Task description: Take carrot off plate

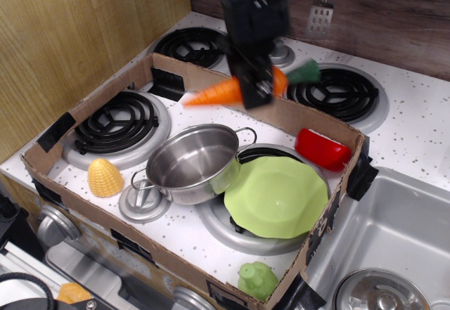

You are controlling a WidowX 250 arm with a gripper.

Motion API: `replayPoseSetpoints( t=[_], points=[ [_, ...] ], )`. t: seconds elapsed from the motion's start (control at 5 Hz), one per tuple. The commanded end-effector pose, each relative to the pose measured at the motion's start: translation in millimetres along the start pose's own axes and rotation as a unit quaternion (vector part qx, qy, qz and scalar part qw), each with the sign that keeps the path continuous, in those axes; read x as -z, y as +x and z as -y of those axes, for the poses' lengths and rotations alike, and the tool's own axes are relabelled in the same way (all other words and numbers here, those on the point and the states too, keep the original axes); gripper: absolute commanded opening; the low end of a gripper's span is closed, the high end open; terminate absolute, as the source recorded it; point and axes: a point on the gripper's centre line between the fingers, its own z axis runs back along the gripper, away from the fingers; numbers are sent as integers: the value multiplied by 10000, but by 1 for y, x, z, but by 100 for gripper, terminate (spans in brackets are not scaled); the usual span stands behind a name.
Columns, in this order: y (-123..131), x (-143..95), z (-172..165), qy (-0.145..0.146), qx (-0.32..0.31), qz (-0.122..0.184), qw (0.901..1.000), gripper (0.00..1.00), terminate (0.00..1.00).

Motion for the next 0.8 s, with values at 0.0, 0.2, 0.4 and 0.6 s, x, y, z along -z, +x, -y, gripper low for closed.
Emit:
replayPoseSetpoints(
  t=[0.0,0.2,0.4,0.6],
  points=[
    [-4,-1,-62,376,1915,-345,9802,0,0],
    [-16,19,-73,317,2691,-319,9621,0,0],
    [-25,38,-82,252,2860,-266,9575,0,0],
    [-22,49,-87,151,2840,-255,9584,0,0]
  ],
)
